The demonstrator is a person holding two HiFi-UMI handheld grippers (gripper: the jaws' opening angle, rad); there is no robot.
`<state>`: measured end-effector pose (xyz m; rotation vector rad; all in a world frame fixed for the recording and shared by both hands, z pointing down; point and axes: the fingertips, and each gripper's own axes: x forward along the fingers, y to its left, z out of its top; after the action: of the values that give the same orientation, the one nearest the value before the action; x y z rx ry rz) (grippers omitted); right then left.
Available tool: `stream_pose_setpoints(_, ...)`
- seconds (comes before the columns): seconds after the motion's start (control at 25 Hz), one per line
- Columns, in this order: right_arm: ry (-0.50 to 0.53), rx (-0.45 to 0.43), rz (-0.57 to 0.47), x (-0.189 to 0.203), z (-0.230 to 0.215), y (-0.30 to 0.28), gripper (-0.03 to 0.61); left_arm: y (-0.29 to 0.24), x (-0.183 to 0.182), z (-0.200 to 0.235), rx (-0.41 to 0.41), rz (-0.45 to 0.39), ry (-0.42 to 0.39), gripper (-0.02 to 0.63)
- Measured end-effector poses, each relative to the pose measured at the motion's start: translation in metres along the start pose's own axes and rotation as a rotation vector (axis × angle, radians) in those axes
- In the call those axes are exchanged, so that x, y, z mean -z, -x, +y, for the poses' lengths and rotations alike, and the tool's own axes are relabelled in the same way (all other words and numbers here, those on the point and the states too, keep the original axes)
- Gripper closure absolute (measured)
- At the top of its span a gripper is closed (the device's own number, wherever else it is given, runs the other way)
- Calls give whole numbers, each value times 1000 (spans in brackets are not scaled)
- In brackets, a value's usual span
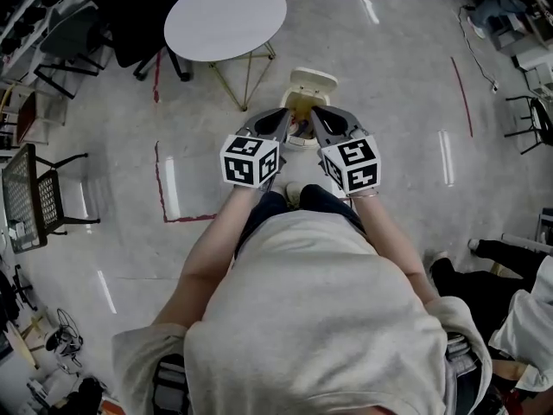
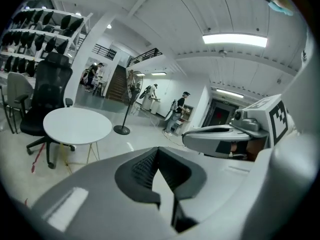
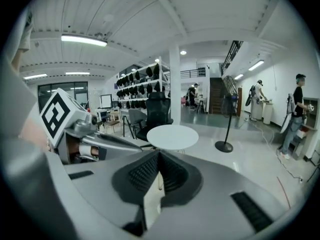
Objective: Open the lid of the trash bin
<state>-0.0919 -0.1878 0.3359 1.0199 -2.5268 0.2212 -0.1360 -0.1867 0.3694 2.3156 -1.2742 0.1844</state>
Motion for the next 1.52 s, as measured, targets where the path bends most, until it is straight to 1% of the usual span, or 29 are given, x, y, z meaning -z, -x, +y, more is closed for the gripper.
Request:
stream_pose_setpoints(0.08, -1, -7, -39, -12, 5, 3, 578, 2, -9, -2, 22, 1, -35, 604)
stream_pose_setpoints(0.24, 21, -1, -77, -30, 7, 6, 578, 6, -27, -3, 28, -14, -99, 604)
stream_pose_setpoints(0.36, 21, 4, -82, -33, 3, 8, 578, 7, -36, -10, 45, -16, -177, 604)
stream_pose_setpoints(0.44, 1, -2, -80, -29, 0, 8, 578, 6, -39, -15, 55, -29, -204, 604)
stream_pose_setpoints(0.68, -48, 0, -69, -14, -5, 12, 578, 7, -40, -18, 34, -59, -164, 604)
stream_pose_setpoints(0.88, -56, 6, -82, -12, -6, 13, 578, 3, -28, -21, 28, -29, -147, 605)
stream_pose_setpoints(1.16, -41, -10, -59, -8, -6, 13, 578, -5, -23, -22, 40, 12, -115, 606)
stream_pose_setpoints(1.4, -44, -9, -60, -3, -10, 14, 578, -9, -16, -27, 56, 20, -111, 604)
stream_pose_setpoints(1.52, -49, -13, -69, -6, -11, 15, 578, -9, -19, -27, 65, 5, -82, 604)
